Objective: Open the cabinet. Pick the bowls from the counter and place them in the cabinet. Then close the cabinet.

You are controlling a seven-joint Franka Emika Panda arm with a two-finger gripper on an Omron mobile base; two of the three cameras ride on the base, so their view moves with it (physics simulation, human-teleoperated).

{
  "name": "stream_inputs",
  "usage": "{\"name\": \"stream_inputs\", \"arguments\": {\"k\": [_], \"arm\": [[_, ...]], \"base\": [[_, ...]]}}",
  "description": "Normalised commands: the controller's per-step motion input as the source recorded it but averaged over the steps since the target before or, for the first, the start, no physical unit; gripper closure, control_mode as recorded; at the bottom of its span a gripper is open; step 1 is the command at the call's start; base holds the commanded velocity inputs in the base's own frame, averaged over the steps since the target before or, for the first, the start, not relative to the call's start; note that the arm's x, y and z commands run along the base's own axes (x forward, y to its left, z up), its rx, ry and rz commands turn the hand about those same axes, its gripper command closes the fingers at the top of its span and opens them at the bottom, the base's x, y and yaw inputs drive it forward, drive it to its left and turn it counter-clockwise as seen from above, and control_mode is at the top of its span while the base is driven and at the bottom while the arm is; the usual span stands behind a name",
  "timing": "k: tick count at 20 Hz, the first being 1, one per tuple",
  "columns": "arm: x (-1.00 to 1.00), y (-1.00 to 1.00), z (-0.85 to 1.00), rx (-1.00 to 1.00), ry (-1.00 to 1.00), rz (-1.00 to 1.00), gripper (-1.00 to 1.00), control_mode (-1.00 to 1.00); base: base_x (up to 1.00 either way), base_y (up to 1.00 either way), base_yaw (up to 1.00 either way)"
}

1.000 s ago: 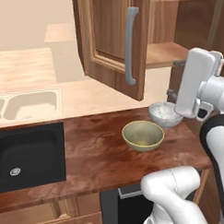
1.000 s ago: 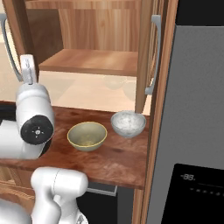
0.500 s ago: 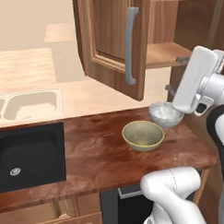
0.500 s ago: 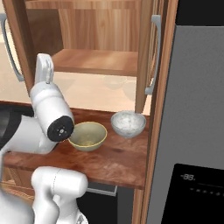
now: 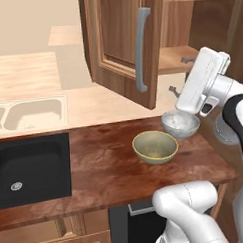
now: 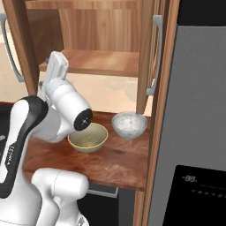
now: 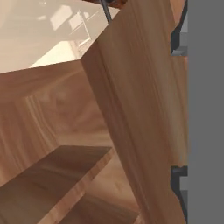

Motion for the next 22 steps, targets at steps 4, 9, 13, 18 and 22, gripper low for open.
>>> {"name": "stream_inputs", "arguments": {"k": [4, 9, 13, 18, 22], "arm": [[0.53, 0.00, 0.00, -0.01, 0.00, 0.12, -1.00, -1.00], [0.46, 0.02, 0.00, -0.06, -0.03, 0.10, -1.00, -1.00], [0.38, 0.01, 0.00, -0.08, -0.05, 0.09, -1.00, -1.00], [0.16, 0.09, 0.00, -0.04, -0.04, 0.09, -1.00, -1.00], [0.20, 0.29, 0.00, 0.00, 0.00, 0.13, -1.00, -1.00]], "base": [[0.00, 0.00, 0.00], [0.00, 0.00, 0.00], [0.00, 0.00, 0.00], [0.00, 0.00, 0.00], [0.00, 0.00, 0.00]]}}
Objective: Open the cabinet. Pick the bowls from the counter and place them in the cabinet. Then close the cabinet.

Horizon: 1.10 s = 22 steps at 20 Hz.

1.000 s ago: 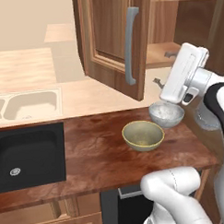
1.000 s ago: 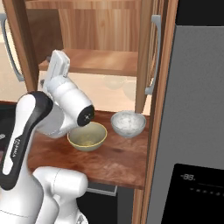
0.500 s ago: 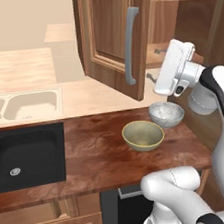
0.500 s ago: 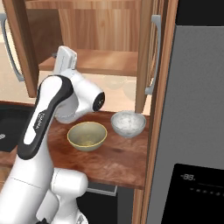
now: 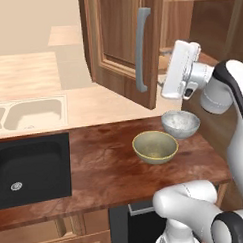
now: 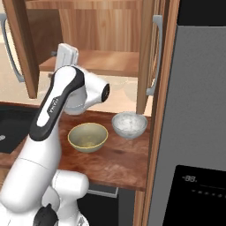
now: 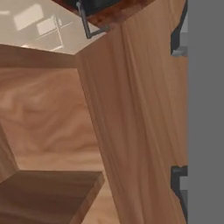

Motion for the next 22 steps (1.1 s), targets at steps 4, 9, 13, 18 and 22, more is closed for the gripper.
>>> {"name": "stream_inputs", "arguments": {"k": [4, 9, 13, 18, 22], "arm": [[0.13, 0.47, 0.00, 0.00, 0.00, 0.16, -1.00, -1.00], [0.07, 0.79, -0.01, 0.00, 0.00, 0.14, -1.00, -1.00], [0.06, 0.89, 0.00, 0.00, -0.01, 0.12, -1.00, -1.00], [-0.25, 0.99, 0.00, 0.00, -0.03, 0.13, -1.00, -1.00], [-0.10, 1.00, -0.03, -0.03, 0.00, 0.05, -1.00, -1.00]], "base": [[0.00, 0.00, 0.00], [0.00, 0.00, 0.00], [0.00, 0.00, 0.00], [0.00, 0.00, 0.00], [0.00, 0.00, 0.00]]}}
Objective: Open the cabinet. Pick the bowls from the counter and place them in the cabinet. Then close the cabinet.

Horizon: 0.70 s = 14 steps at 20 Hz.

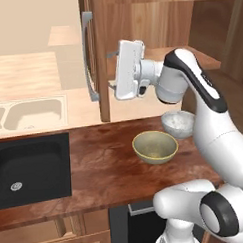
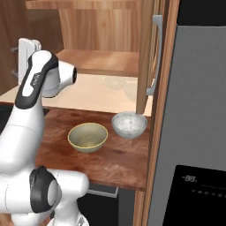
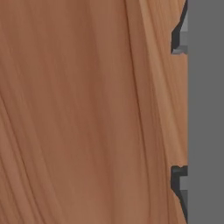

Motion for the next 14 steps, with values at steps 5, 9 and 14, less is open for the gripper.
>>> {"name": "stream_inputs", "arguments": {"k": [5, 9, 14], "arm": [[-0.02, 0.63, -0.22, -0.05, -0.06, -0.01, -1.00, -1.00], [-0.03, 0.00, -0.04, -0.06, -0.04, -0.01, -1.00, -1.00], [-0.06, 0.00, 0.04, -0.14, -0.08, 0.09, -1.00, -1.00]], "base": [[0.00, 0.00, 0.00], [0.00, 0.00, 0.00], [0.00, 0.00, 0.00]]}}
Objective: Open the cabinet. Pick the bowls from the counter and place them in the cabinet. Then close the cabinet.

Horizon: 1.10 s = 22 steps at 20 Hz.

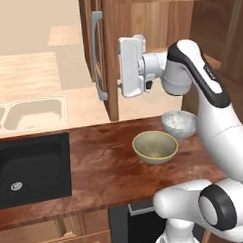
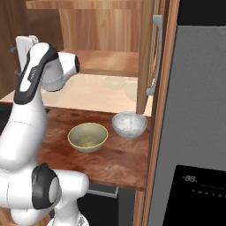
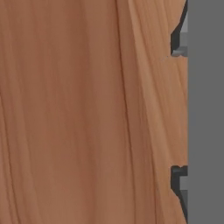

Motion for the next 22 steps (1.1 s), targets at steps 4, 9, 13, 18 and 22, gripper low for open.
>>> {"name": "stream_inputs", "arguments": {"k": [4, 9, 13, 18, 22], "arm": [[-0.26, -0.43, -0.07, -0.37, -0.26, 0.02, -1.00, -1.00], [-0.16, -0.77, 0.00, -0.19, 0.02, 0.00, -1.00, -1.00], [-0.23, -0.93, 0.00, -0.12, 0.01, 0.00, -1.00, -1.00], [-0.46, -0.53, -0.11, -0.24, -0.06, -0.03, -1.00, -1.00], [-0.73, -0.18, -0.39, -0.33, -0.15, -0.17, -1.00, -1.00]], "base": [[0.00, 0.00, 0.00], [0.00, 0.00, 0.00], [0.00, 0.00, 0.00], [0.00, 0.00, 0.00], [0.00, 0.00, 0.00]]}}
